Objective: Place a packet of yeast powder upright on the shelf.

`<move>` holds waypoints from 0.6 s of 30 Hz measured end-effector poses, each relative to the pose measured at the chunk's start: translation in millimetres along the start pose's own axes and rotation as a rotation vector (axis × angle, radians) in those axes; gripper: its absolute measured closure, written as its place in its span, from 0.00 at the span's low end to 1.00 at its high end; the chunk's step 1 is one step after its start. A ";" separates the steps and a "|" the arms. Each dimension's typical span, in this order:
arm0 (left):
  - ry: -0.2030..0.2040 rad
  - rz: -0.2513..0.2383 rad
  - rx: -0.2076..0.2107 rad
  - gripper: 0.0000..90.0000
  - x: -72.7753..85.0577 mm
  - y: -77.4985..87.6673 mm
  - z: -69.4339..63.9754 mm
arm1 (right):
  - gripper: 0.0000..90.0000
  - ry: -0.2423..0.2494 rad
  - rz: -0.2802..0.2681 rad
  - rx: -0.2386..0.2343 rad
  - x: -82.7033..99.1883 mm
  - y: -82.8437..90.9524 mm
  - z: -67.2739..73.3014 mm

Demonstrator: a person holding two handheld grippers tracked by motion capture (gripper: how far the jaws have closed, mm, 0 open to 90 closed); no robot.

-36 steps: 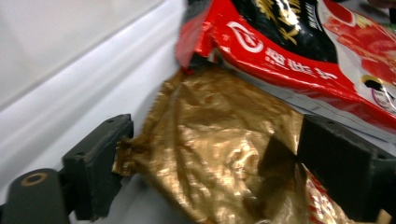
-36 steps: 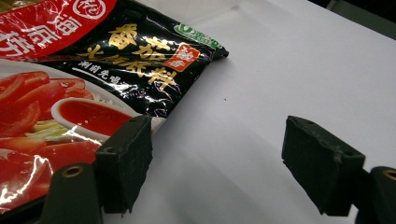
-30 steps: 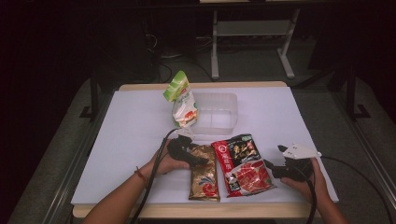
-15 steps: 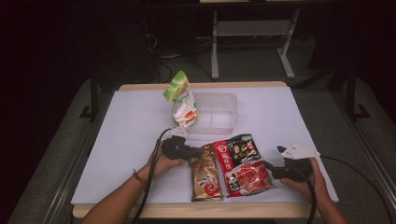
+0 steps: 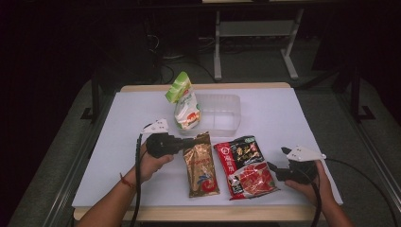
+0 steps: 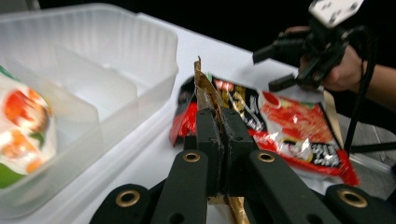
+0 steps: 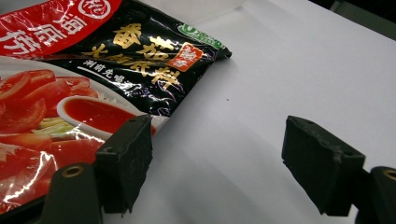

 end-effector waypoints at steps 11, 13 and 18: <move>-0.018 -0.098 -0.013 0.97 -22.8 16.3 -7.7 | 0.27 0.002 -0.007 0.003 -1.9 0.0 -0.7; -0.018 -0.114 -0.015 0.97 -26.4 18.6 -9.6 | 0.27 -0.003 -0.011 0.006 -2.3 -0.1 -1.5; -0.013 -0.150 -0.009 0.97 -33.7 24.0 -13.1 | 0.27 -0.010 -0.015 0.013 -3.3 -1.4 -3.3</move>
Point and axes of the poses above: each handheld gripper's, and its own axes: y roughly backward along the jaws, x roughly out of its underside, z roughly to its left, the point moved 6 cm from there along -y, roughly forward along the jaws, and after that the axes turned 12 degrees about -z, right-handed, at the moved point
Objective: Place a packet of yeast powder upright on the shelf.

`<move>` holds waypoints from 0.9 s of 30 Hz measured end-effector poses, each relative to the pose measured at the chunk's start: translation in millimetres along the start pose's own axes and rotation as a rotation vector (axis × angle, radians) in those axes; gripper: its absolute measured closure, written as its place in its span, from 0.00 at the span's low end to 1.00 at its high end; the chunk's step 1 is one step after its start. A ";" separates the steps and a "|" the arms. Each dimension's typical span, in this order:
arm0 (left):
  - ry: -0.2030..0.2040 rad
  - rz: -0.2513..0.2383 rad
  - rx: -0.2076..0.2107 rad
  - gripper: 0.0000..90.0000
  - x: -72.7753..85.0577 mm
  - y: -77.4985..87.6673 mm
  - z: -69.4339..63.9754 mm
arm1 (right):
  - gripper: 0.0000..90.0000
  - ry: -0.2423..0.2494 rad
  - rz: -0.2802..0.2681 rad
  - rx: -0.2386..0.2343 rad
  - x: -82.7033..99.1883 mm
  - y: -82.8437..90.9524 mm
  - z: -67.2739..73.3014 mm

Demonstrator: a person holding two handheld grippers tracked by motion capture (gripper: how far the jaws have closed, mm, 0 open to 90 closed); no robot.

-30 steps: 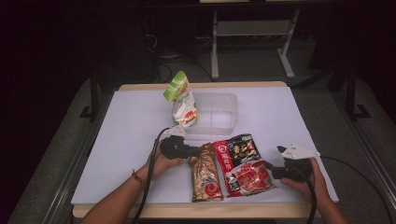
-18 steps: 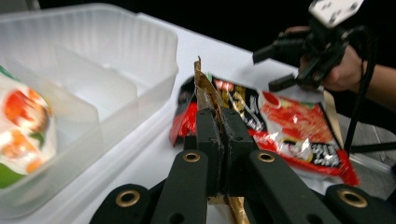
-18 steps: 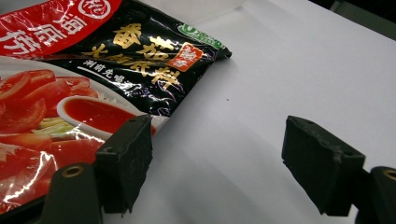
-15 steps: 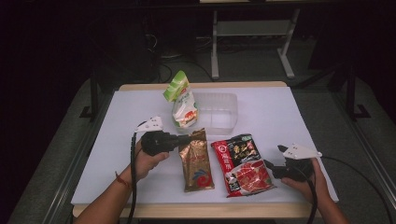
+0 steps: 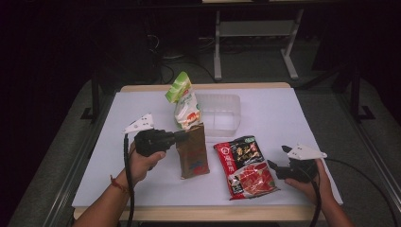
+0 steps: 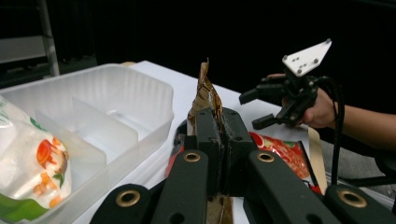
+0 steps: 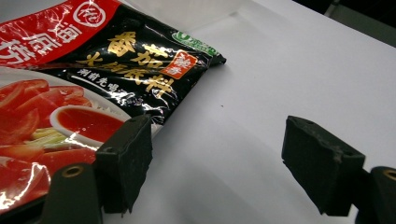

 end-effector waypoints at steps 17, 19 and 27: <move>0.019 -0.076 -0.064 0.97 -15.9 18.6 7.8 | 0.27 -0.001 -0.012 0.014 -2.7 -3.4 -2.6; 0.018 -0.074 -0.065 0.97 -16.3 19.7 9.2 | 0.27 -0.001 -0.011 0.014 -2.7 -3.4 -2.6; 0.011 -0.085 -0.080 0.97 -18.2 21.2 9.7 | 0.27 0.000 -0.010 0.011 -3.1 -4.5 -2.2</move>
Point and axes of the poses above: each handheld gripper's, and its own axes: y roughly backward along the jaws, x roughly out of its underside, z roughly to its left, the point moved 6 cm from there along -y, roughly forward along the jaws, and after that the axes turned 12 degrees about -z, right-handed, at the moved point
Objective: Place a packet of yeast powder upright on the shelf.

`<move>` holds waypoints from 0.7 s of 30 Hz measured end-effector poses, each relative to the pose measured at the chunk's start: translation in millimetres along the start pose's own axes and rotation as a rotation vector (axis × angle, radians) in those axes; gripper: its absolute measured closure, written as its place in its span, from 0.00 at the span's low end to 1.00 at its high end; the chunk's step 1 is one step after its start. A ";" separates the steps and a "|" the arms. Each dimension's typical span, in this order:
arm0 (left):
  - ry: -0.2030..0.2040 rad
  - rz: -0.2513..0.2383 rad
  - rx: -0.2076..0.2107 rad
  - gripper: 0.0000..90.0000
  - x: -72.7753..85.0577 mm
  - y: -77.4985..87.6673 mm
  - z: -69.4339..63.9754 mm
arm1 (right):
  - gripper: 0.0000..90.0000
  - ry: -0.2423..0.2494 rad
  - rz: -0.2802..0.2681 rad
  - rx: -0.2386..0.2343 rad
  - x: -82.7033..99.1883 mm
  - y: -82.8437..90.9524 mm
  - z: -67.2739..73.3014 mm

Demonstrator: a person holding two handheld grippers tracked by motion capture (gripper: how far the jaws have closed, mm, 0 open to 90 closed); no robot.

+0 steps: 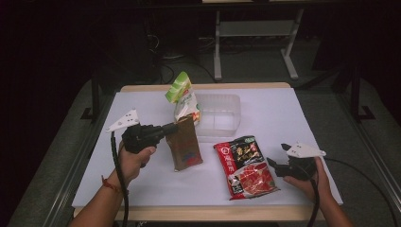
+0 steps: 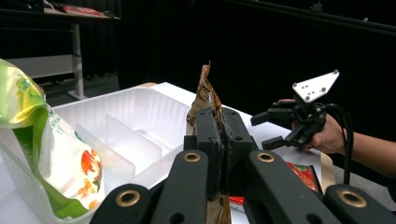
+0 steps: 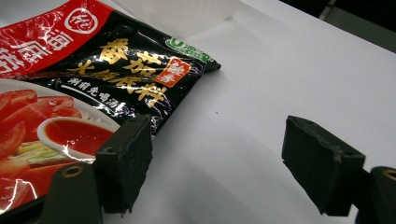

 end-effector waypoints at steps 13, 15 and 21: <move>0.001 -0.053 -0.021 0.97 -13.5 -1.9 -3.9 | 0.27 0.002 -0.015 -0.001 -1.9 1.3 0.7; 0.001 -0.058 -0.032 0.97 -15.7 -3.4 -3.9 | 0.26 0.002 -0.018 0.002 -2.3 1.8 0.6; 0.000 -0.068 -0.069 0.97 -19.4 -8.5 -1.9 | 0.26 -0.001 -0.027 0.014 -3.5 4.0 -0.2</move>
Point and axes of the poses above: each handheld gripper's, and its own axes: y roughly backward along the jaws, x roughly out of its underside, z roughly to its left, the point moved 6 cm from there along -y, roughly forward along the jaws, and after that the axes turned 12 degrees about -z, right-handed, at the moved point
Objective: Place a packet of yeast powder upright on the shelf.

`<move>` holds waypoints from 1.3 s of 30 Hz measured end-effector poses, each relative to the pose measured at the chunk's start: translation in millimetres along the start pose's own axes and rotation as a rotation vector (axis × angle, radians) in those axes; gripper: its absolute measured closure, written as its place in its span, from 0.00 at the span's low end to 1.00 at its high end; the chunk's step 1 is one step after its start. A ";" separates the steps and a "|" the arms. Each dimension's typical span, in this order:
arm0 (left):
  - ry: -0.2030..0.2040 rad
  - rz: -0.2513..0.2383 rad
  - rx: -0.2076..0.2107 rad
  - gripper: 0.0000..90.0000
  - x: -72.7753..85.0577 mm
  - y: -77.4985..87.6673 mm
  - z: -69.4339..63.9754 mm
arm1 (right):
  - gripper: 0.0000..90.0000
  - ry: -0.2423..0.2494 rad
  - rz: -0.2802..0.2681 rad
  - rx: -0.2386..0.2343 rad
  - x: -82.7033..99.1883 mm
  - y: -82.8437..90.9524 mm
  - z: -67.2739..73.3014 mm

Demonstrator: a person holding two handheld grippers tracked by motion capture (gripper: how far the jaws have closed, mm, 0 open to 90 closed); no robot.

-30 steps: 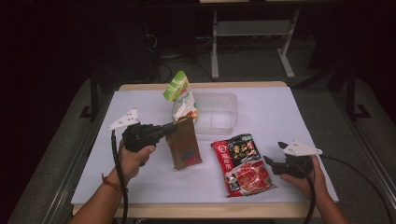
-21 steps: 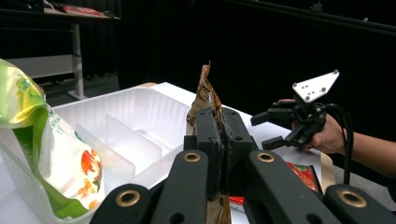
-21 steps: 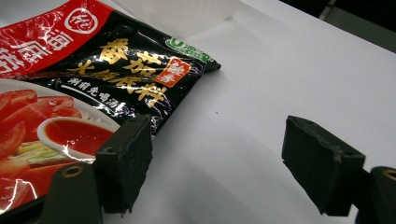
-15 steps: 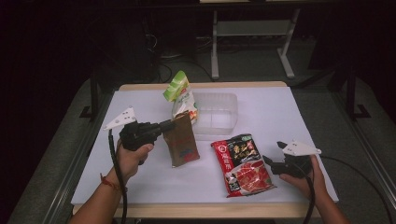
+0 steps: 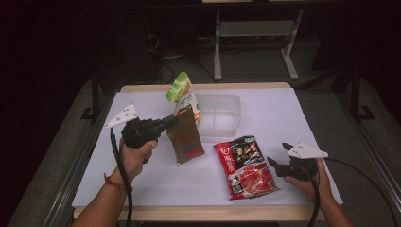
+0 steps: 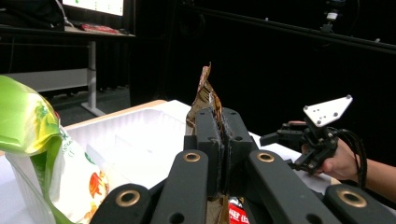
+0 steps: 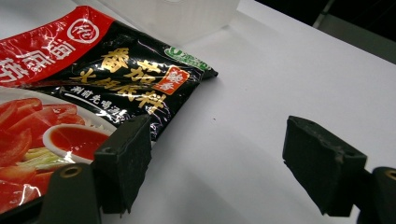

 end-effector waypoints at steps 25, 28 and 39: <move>-0.016 -0.025 -0.132 0.97 -29.2 -54.1 23.1 | 0.22 -0.022 -0.017 -0.013 -0.2 -0.8 1.2; -0.039 -0.026 -0.143 0.97 -32.7 -62.4 23.4 | 0.22 -0.021 -0.023 -0.016 -0.8 -0.6 1.6; -0.058 -0.021 -0.214 0.97 -38.3 -93.1 36.8 | 0.22 -0.023 -0.018 -0.016 0.4 0.2 0.7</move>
Point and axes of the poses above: each handheld gripper's, and its own axes: y roughly backward along the jaws, x roughly out of its underside, z roughly to its left, the point moved 6 cm from there along -y, roughly forward along the jaws, and after that the axes turned 12 degrees about -z, right-handed, at the moved point
